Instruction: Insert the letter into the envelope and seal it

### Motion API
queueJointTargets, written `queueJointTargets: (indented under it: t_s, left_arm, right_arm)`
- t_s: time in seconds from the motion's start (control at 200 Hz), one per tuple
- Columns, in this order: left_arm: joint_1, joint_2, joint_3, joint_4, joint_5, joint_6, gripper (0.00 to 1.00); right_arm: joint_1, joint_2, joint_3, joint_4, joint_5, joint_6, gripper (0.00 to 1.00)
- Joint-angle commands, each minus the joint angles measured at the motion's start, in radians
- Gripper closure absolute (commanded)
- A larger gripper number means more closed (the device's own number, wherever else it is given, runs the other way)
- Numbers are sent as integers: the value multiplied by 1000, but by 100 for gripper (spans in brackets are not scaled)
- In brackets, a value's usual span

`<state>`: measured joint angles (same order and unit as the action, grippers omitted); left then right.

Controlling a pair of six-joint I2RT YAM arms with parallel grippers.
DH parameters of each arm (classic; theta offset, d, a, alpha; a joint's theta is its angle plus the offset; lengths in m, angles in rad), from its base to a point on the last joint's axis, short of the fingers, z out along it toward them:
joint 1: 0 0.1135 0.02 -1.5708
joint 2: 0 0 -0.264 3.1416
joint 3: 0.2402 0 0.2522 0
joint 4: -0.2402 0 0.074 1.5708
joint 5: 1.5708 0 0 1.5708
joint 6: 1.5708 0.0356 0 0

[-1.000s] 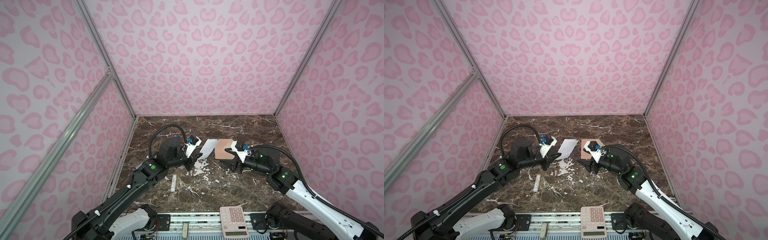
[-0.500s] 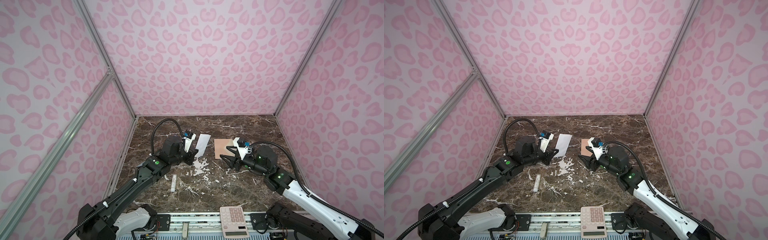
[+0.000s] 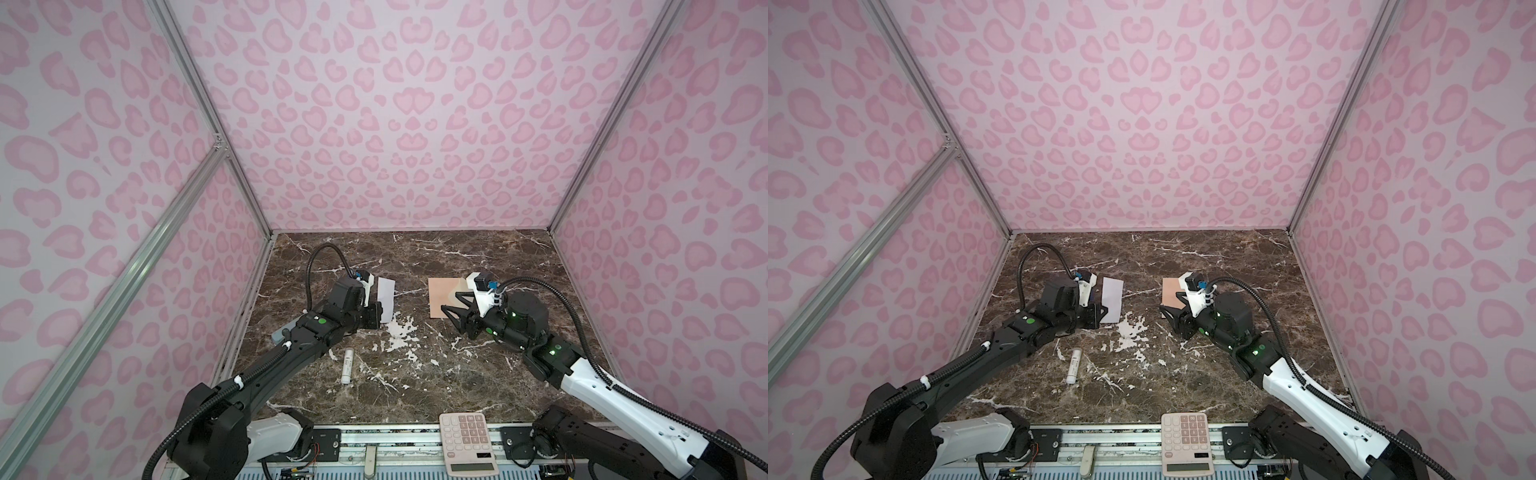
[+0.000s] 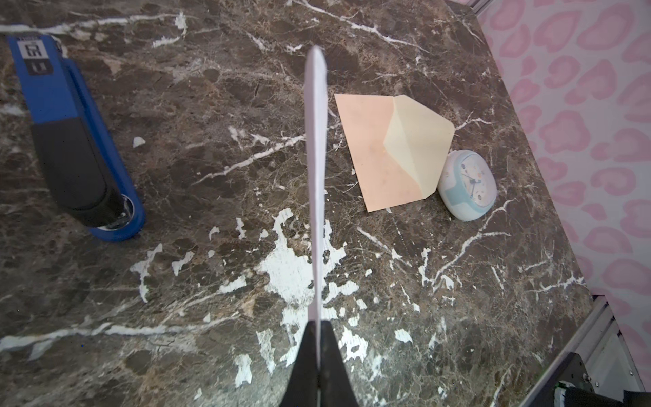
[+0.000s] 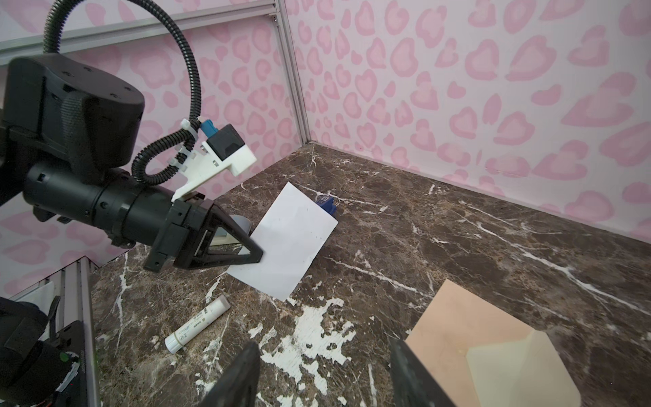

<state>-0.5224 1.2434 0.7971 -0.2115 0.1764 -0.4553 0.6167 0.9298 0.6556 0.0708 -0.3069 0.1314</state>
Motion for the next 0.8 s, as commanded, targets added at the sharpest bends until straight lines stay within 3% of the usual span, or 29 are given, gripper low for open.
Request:
queueJointTargets:
  t_s: [0.0, 0.505, 0.8]
  left_arm:
    - [13, 26, -26, 92, 20, -60, 96]
    - [108, 181, -131, 240, 182, -180, 96]
    - [118, 241, -128, 145, 91, -103, 94]
  right_arm:
    - [4, 9, -12, 53, 7, 19, 40]
    - [9, 30, -28, 72, 21, 27, 40]
    - [11, 45, -20, 60, 32, 16, 41]
